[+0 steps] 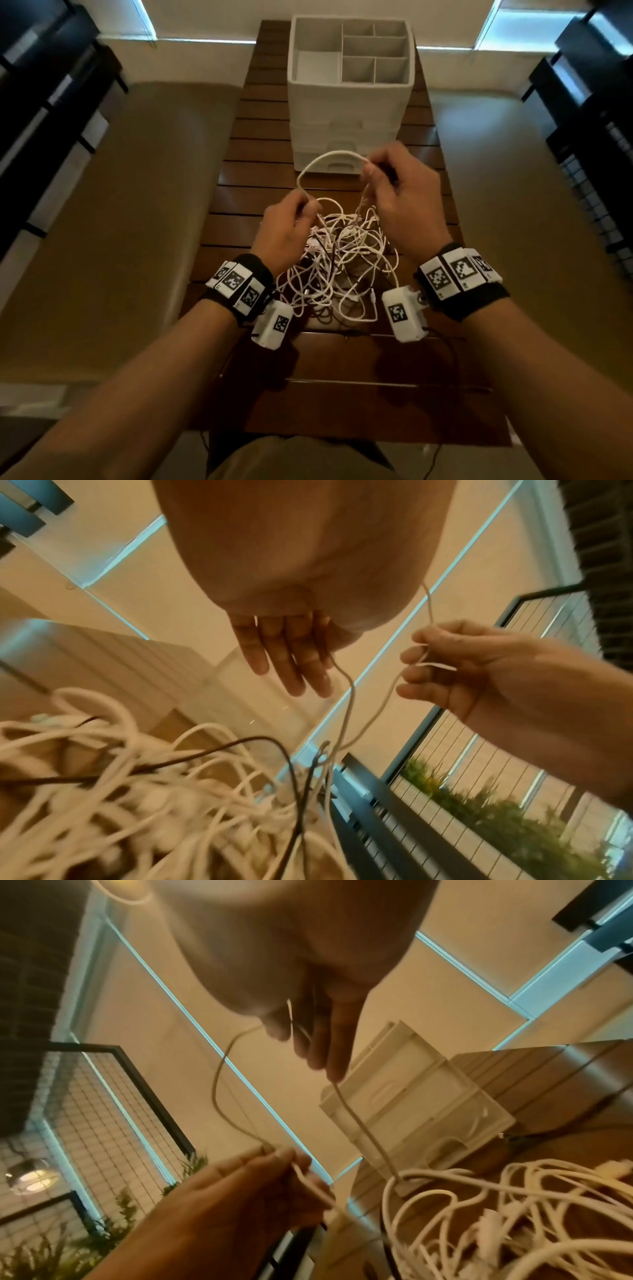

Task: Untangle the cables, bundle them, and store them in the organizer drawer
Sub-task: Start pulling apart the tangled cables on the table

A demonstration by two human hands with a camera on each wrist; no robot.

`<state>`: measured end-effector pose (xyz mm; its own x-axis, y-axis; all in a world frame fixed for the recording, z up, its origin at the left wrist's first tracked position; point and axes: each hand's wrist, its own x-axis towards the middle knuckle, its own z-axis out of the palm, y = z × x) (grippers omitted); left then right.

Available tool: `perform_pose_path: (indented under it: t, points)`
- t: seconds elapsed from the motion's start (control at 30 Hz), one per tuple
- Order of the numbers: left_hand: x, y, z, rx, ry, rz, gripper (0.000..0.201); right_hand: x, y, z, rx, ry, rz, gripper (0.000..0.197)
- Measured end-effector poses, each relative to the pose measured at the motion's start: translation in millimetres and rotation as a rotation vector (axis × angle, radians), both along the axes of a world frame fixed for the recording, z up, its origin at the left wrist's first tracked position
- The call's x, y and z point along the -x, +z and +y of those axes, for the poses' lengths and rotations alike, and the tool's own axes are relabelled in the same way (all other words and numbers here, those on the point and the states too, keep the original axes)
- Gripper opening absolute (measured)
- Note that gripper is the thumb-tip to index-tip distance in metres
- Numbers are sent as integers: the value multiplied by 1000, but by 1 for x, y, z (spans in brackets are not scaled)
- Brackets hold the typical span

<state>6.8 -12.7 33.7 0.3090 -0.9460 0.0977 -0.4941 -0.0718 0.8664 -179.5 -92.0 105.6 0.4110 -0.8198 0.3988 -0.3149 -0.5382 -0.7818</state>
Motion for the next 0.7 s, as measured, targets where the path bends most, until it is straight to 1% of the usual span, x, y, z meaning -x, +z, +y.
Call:
perform_pose_path:
  t: [0.07,0.13,0.17,0.23,0.33,0.37,0.43,0.47,0.53,0.57,0.63,0.7]
  points:
    - [1,19,-5,125,-18,98,16,3,10,3,82,-46,-109,9]
    - [2,29,-12,179,-52,233,14,2,19,5,129,-59,-147,7]
    - [3,29,-14,168,-71,290,16,0,23,4,122,-56,-136,5]
    - [3,23,-17,117,-85,345,18,0,33,-2,113,-55,-143,4]
    - [4,5,-15,54,-58,338,17,4,43,-10,210,-65,-223,8]
    - [5,1,-13,36,-59,324,21,4,41,-11,203,-56,-210,9]
    - [8,-4,-8,16,-58,329,32,5,32,-10,151,-46,-125,9]
    - [10,-3,-4,25,-30,333,34,6,29,-9,150,-60,-103,9]
    - [12,7,3,92,67,341,36,8,34,-8,251,-133,-140,11]
    - [11,14,7,128,106,357,41,9,41,-8,326,-167,-181,12]
    - [10,32,10,116,101,440,65,7,54,-4,444,-184,-253,11]
    - [8,46,9,-24,8,563,84,1,56,0,460,-136,-226,8]
